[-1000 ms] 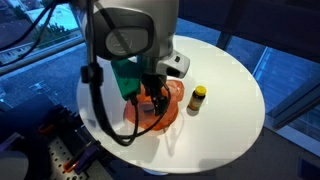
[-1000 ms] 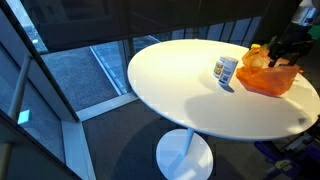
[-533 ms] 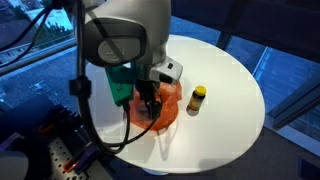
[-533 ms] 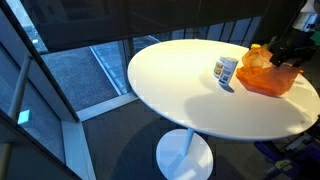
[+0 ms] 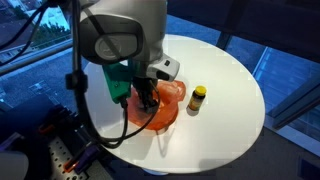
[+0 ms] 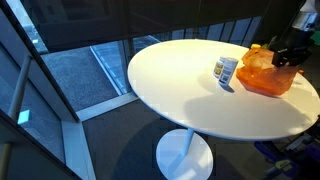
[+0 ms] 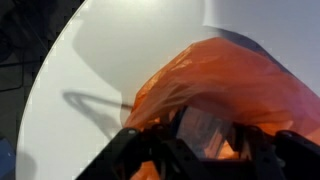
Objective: Pick up the mentos container from the orange plastic bag and put it on the table
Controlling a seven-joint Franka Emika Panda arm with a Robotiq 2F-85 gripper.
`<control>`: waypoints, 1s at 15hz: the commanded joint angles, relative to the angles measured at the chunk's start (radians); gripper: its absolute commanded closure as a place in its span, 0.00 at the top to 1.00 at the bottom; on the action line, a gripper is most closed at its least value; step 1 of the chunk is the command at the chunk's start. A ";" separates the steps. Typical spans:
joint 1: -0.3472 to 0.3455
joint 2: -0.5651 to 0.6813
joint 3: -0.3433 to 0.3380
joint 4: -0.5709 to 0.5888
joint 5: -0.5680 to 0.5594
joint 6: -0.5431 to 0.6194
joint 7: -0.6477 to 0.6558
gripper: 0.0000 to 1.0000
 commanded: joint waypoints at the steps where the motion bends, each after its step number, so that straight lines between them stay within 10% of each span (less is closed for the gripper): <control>1: 0.020 -0.061 -0.006 -0.009 -0.040 -0.005 0.045 0.25; 15: 0.062 -0.229 0.078 0.026 -0.072 -0.097 0.169 0.18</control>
